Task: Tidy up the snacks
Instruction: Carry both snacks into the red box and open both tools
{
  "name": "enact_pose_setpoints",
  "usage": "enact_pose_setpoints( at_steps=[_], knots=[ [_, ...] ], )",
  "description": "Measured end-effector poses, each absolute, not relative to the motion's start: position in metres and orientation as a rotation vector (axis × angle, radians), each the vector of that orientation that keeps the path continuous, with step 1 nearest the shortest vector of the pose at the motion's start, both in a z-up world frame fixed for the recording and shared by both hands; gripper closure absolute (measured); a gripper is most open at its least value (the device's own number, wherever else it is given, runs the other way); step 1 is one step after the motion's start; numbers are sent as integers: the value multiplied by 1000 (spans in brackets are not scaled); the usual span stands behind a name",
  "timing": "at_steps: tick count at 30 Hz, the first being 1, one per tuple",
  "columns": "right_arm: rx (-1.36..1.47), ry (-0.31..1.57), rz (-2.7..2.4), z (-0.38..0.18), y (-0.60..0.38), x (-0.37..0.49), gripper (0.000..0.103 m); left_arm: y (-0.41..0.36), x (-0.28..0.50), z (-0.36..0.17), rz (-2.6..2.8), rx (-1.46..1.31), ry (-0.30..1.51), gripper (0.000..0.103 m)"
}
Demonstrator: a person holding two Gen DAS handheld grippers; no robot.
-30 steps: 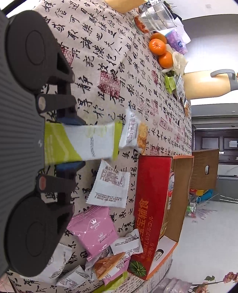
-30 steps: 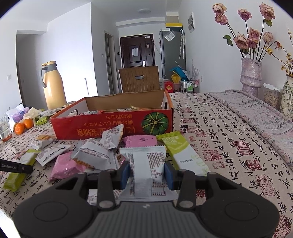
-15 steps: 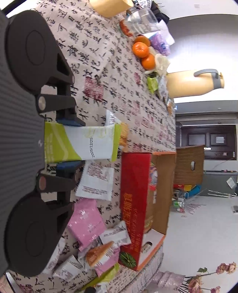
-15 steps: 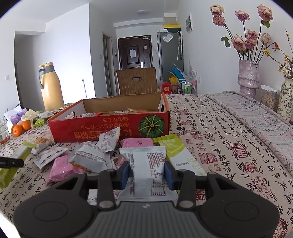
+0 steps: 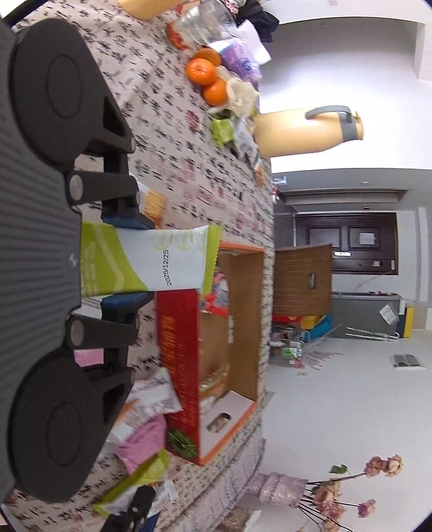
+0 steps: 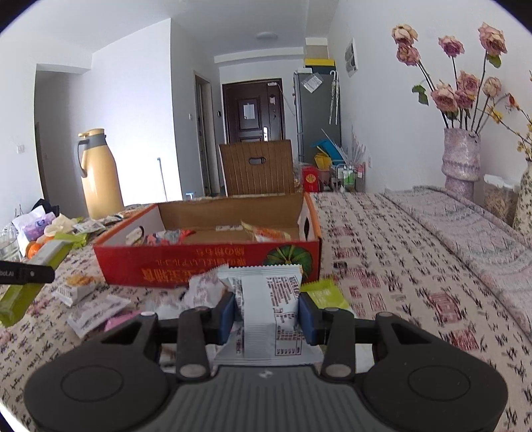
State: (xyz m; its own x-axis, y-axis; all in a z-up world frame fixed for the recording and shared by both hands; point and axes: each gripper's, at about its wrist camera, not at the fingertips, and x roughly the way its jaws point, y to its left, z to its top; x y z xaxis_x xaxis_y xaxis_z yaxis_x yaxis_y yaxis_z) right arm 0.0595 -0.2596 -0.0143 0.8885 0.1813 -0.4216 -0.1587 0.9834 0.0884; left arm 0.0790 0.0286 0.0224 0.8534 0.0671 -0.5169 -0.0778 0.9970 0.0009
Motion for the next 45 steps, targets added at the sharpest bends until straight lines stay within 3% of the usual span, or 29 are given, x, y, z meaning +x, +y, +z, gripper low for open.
enact_pose_setpoints(
  at_steps=[20, 30, 42, 43, 44, 45],
  knots=[
    [55, 359, 220, 31, -222, 165, 64, -8, 178, 58, 28, -50, 441, 64],
    [64, 453, 179, 9, -208, 235, 64, -8, 237, 43, 58, -93, 468, 64],
    [55, 496, 183, -11, -207, 241, 61, 2, 258, 12, 46, -114, 517, 63],
    [56, 497, 182, -11, -208, 241, 60, 2, 256, 12, 46, -115, 513, 60],
    [57, 495, 178, -11, -208, 240, 60, 2, 255, 13, 49, -115, 508, 50],
    [60, 494, 177, -11, -209, 239, 53, 3, 253, 13, 55, -117, 501, 32]
  ],
)
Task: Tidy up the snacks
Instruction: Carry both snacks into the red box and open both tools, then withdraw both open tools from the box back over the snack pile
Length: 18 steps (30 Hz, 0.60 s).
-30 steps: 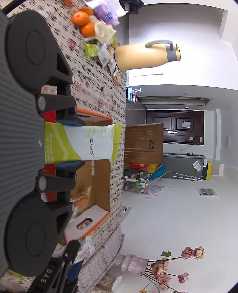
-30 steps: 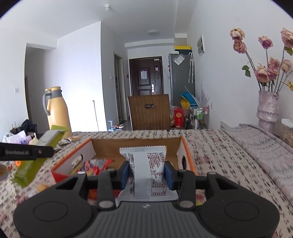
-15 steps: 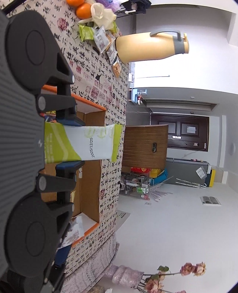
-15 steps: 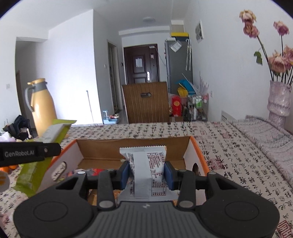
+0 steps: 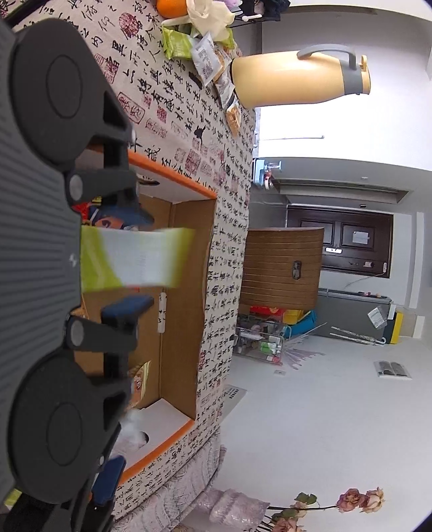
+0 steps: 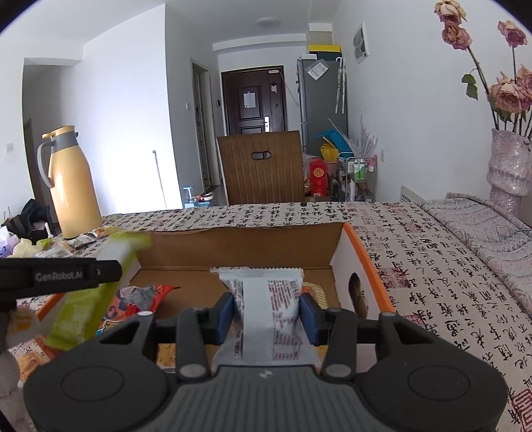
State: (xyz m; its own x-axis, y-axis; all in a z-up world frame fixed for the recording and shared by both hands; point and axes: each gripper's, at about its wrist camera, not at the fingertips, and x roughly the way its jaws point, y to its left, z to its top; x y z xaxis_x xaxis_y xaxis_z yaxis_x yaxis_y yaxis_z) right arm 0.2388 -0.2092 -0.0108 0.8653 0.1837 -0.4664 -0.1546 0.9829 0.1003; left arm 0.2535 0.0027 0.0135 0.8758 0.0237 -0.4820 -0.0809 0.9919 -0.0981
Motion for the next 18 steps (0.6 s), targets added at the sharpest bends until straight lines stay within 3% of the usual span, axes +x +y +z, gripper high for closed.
enact_pose_setpoints(
  at_steps=[3, 4, 7, 18],
  knots=[
    [71, 487, 164, -10, -212, 236, 20, 2, 246, 17, 86, -113, 455, 0],
    [74, 482, 160, -9, -213, 235, 12, 3, 244, 19, 91, -117, 439, 0],
    [92, 475, 152, -8, -217, 235, 2, 7, 243, 22, 89, -133, 432, 0],
    [116, 469, 122, -5, -224, 235, 0, 8, 237, 28, 82, -146, 425, 0]
  ],
)
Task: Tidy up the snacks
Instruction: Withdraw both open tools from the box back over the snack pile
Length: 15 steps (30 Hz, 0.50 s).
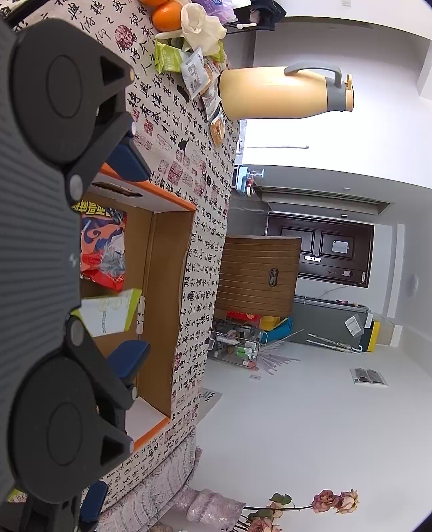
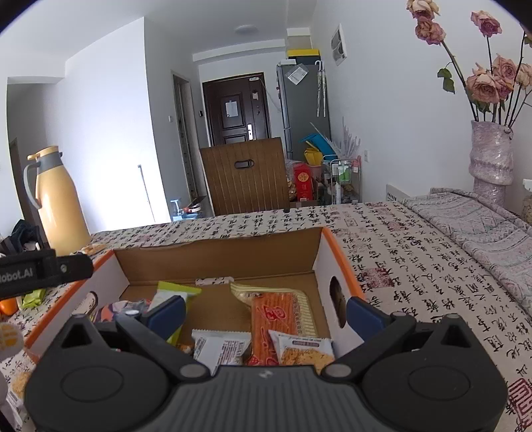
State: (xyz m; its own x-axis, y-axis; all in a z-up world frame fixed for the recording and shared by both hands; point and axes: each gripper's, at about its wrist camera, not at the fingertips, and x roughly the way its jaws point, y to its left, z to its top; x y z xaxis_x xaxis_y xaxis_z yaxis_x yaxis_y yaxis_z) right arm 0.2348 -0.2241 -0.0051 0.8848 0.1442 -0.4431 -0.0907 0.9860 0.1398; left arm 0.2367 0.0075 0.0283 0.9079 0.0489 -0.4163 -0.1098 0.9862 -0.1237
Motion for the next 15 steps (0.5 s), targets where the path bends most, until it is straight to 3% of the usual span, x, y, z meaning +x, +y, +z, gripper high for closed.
enact_pose_setpoints(
  at_steps=[15],
  knots=[
    [102, 421, 126, 20, -228, 199, 0, 11, 191, 45, 83, -120, 418, 0]
  ],
)
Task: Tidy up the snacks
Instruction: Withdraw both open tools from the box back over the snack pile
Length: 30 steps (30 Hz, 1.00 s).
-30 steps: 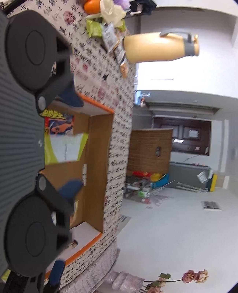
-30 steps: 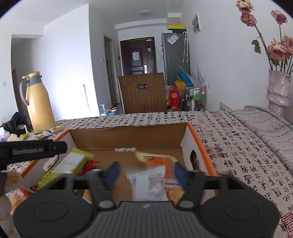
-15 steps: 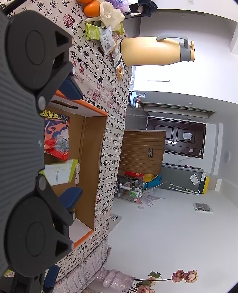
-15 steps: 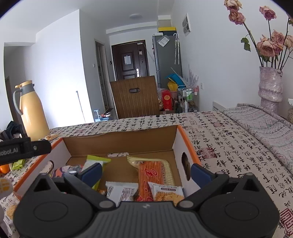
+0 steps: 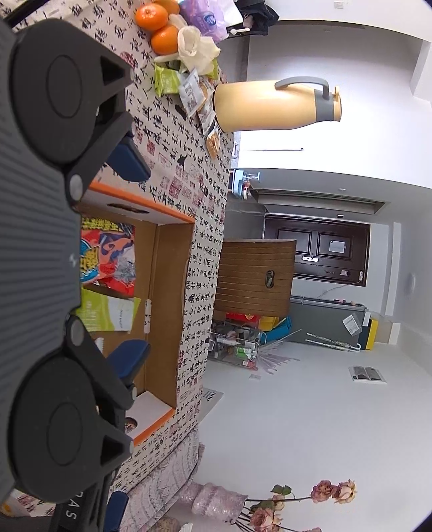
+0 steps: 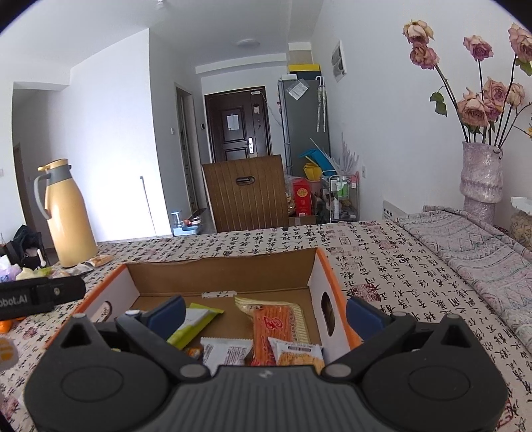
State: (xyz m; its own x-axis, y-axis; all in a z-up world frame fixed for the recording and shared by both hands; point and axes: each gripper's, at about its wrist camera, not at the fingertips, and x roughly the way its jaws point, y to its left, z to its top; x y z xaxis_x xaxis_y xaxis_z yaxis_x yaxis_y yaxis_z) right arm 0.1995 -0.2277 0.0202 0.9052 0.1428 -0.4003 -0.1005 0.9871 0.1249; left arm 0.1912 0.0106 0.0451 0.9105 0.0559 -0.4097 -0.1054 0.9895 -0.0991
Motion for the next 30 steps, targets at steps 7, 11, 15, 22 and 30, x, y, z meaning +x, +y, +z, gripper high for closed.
enact_pose_setpoints(
  at_steps=[7, 11, 15, 22, 30],
  knots=[
    [108, 424, 146, 25, -233, 167, 0, 12, 155, 50, 83, -106, 411, 0],
    [119, 429, 163, 25, -238, 146, 0, 12, 136, 49, 79, -105, 419, 0],
    [135, 438, 175, 23, -242, 129, 0, 11, 119, 47, 74, -98, 426, 0],
    [141, 457, 183, 17, -245, 103, 0, 10, 97, 38, 59, -92, 447, 0],
    [138, 494, 191, 2, -249, 86, 0, 14, 85, 24, 66, -89, 479, 0]
  ],
)
